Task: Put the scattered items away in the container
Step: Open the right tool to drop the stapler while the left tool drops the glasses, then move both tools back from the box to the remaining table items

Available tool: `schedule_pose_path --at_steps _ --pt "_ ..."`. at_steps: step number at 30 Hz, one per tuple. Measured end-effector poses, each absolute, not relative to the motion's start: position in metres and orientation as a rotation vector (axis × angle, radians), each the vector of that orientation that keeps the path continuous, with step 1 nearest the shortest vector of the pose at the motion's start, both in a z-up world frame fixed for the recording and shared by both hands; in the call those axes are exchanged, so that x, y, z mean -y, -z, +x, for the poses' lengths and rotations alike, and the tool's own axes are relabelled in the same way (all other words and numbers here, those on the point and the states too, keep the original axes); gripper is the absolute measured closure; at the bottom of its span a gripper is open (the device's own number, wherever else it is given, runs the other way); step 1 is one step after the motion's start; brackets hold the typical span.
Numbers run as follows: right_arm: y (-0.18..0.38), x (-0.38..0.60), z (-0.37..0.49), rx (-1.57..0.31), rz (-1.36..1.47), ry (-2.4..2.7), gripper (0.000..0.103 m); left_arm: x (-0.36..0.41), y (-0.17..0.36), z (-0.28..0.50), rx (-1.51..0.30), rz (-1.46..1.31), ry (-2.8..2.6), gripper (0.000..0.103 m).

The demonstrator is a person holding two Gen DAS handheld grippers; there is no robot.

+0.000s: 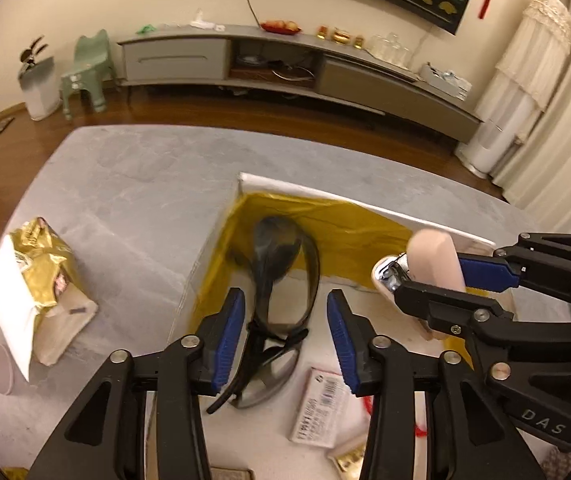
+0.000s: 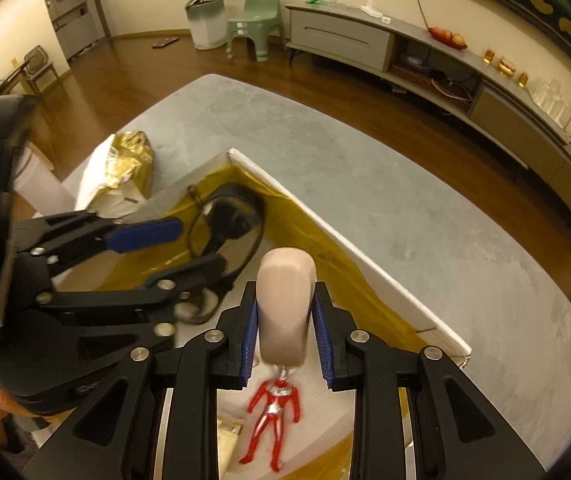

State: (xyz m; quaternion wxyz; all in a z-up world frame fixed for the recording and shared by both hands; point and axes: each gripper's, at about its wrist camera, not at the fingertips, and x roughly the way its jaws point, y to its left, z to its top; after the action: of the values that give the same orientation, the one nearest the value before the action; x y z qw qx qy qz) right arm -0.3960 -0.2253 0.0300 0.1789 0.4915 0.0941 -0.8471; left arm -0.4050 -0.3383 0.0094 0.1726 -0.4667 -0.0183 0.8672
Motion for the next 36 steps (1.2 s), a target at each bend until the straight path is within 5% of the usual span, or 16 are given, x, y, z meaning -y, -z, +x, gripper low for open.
schedule_pose_path --at_steps 15,36 --pt "-0.050 0.194 -0.359 -0.172 1.331 2.405 0.072 0.344 -0.030 -0.393 0.074 -1.272 -2.454 0.050" --pt "-0.099 0.113 -0.225 0.129 1.017 2.391 0.072 0.281 -0.088 -0.302 -0.153 -1.013 -2.477 0.050"
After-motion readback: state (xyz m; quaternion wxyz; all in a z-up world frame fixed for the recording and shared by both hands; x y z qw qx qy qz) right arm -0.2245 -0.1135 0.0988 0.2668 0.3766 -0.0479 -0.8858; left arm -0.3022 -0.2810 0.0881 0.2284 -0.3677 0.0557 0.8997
